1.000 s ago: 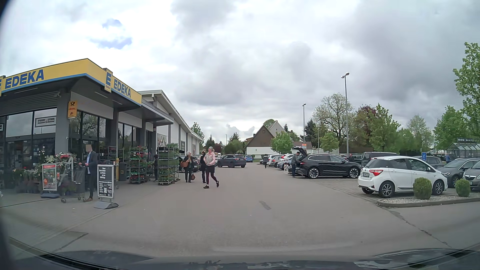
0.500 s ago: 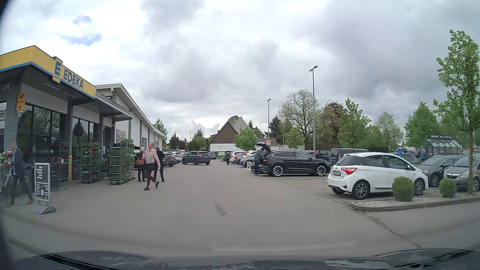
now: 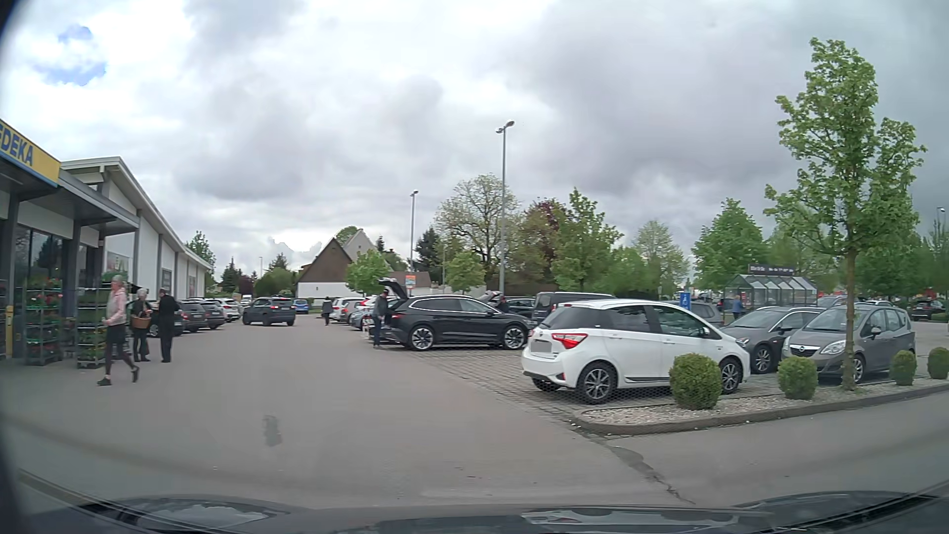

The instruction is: Follow the waypoints while adhering to traffic rules and regulations

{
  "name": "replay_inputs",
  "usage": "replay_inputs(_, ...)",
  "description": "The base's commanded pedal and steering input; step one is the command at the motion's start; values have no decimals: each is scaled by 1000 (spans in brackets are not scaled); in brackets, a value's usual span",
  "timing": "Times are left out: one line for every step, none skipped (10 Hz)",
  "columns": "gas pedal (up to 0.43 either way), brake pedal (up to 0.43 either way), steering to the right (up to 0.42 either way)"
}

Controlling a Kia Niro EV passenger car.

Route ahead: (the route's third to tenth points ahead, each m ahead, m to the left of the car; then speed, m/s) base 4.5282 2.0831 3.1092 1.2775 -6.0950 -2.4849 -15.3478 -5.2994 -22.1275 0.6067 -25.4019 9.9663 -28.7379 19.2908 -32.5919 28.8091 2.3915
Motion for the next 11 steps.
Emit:
replay_inputs(0, 6, 849)
replay_inputs(0, 12, 871)
replay_inputs(0, 12, 889)
replay_inputs(0, 12, 892)
replay_inputs(0, 12, 883)
replay_inputs(0, 12, 870)
replay_inputs(0, 18, 855)
replay_inputs(0, 12, 841)
replay_inputs(0, 6, 829)
replay_inputs(0, 12, 813)
replay_inputs(0, 12, 806)
